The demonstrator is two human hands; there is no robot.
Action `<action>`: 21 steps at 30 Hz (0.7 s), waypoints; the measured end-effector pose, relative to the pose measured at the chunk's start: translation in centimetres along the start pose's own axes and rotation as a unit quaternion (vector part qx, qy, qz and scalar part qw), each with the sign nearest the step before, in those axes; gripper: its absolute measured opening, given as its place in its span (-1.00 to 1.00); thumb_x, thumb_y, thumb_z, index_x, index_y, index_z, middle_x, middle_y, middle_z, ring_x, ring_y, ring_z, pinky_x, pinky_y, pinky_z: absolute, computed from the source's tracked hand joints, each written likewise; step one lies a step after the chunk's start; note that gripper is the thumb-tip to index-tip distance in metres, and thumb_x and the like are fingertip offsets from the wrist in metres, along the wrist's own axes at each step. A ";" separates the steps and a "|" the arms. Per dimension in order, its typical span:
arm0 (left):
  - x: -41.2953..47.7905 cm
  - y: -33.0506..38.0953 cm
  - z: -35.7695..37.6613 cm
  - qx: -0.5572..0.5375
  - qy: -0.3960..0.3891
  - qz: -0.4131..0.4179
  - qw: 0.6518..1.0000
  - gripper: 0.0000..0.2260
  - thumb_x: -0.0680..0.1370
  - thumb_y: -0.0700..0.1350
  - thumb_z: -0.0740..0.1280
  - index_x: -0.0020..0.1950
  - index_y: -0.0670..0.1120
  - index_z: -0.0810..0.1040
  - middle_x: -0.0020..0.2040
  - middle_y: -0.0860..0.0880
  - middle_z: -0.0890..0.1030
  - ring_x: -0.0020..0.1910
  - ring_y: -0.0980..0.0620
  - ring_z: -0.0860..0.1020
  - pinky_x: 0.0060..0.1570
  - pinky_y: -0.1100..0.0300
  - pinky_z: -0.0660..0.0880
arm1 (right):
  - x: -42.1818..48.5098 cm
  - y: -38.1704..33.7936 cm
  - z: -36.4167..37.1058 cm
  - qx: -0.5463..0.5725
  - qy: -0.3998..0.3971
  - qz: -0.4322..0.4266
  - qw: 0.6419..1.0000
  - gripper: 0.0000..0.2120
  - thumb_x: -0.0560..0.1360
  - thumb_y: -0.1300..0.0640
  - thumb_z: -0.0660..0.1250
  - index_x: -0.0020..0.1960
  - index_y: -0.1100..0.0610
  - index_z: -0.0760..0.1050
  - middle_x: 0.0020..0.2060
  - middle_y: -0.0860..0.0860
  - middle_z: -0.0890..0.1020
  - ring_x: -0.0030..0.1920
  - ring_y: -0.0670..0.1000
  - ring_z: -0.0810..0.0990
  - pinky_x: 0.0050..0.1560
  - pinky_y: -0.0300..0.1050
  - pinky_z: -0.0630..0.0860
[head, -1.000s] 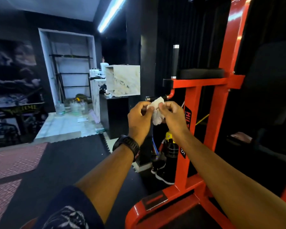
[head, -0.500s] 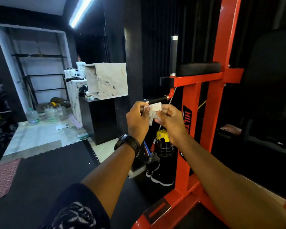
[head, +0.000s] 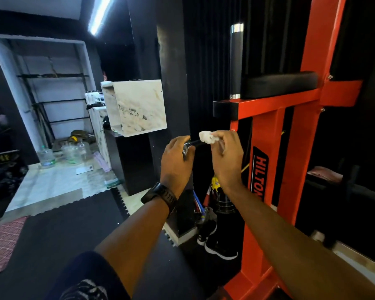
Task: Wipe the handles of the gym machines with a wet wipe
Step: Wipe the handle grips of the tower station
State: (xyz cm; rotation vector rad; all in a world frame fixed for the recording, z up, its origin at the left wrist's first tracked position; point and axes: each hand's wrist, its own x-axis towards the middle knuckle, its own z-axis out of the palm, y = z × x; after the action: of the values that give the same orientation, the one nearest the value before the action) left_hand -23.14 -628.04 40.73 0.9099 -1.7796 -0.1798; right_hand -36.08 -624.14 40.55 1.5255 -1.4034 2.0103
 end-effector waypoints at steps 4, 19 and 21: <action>0.4 -1.8 2.3 0.022 -0.044 -0.008 0.999 -0.61 0.65 -0.11 0.31 0.48 -0.11 0.44 0.46 -0.08 0.46 0.45 -0.01 0.40 0.39 0.28 0.27 | -1.0 4.0 3.0 -0.052 -0.105 -0.055 0.992 -0.77 0.56 0.33 0.24 0.18 0.25 0.56 0.21 0.11 0.60 0.27 0.05 0.54 0.32 -0.02 0.47; -0.3 -5.2 3.5 0.020 0.018 0.073 0.997 -0.59 0.67 -0.04 0.26 0.52 -0.07 0.37 0.45 -0.07 0.47 0.38 0.04 0.46 0.35 0.27 0.32 | -1.4 4.3 4.0 -0.116 -0.105 -0.142 0.977 -0.73 0.58 0.05 0.33 0.25 0.07 0.61 0.25 0.06 0.62 0.33 0.01 0.53 0.38 0.05 0.43; -0.1 -5.4 3.5 0.028 0.021 0.077 0.996 -0.59 0.67 0.01 0.25 0.50 -0.07 0.40 0.43 -0.07 0.50 0.36 0.03 0.49 0.34 0.17 0.33 | -0.4 6.0 3.4 -0.140 -0.066 -0.133 0.979 -0.71 0.61 0.24 0.26 0.30 0.13 0.58 0.28 0.06 0.60 0.35 -0.06 0.50 0.40 -0.01 0.42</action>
State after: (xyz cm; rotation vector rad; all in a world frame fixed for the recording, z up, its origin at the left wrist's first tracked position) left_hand -23.47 -632.77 36.37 0.8057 -1.8138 -0.0125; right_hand -37.96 -629.78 37.00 1.6411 -1.3754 1.5106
